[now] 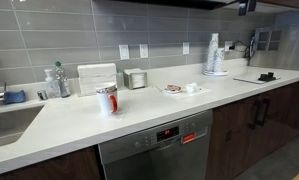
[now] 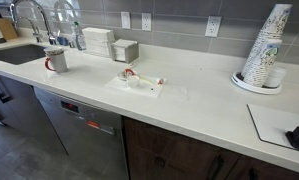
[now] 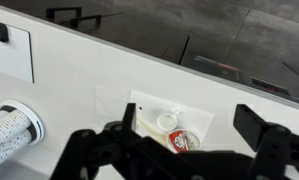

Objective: Put the white object inside the mug

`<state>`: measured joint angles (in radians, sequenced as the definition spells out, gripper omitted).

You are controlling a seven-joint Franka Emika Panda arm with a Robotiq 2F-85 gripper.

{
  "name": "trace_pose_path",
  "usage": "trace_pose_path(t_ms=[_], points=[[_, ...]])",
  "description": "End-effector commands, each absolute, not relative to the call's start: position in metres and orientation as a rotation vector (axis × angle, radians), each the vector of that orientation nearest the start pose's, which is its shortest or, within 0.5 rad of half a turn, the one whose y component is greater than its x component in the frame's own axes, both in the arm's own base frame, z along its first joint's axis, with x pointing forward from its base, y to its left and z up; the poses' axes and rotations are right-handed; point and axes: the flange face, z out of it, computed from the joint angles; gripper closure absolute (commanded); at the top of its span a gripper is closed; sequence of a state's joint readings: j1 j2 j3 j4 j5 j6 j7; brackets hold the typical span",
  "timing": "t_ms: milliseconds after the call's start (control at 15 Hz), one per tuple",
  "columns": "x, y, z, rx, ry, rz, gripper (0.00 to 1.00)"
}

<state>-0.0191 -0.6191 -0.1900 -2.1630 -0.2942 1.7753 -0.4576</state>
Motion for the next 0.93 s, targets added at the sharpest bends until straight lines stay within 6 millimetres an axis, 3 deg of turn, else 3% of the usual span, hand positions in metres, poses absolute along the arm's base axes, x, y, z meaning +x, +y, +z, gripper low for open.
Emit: trace_pose_path(t_ms=[0,200,467,867], points=[[0.433,-0.125,0.640,-3.315,-0.411,-0.284,0.00],[0.480,-0.129,0.625,-3.282,-0.138,-0.331,0.00],[0.526,-0.149,0.584,-3.148,0.151,-0.362,0.00],[0.568,-0.183,0.510,-2.996,0.429,-0.491,0.00]])
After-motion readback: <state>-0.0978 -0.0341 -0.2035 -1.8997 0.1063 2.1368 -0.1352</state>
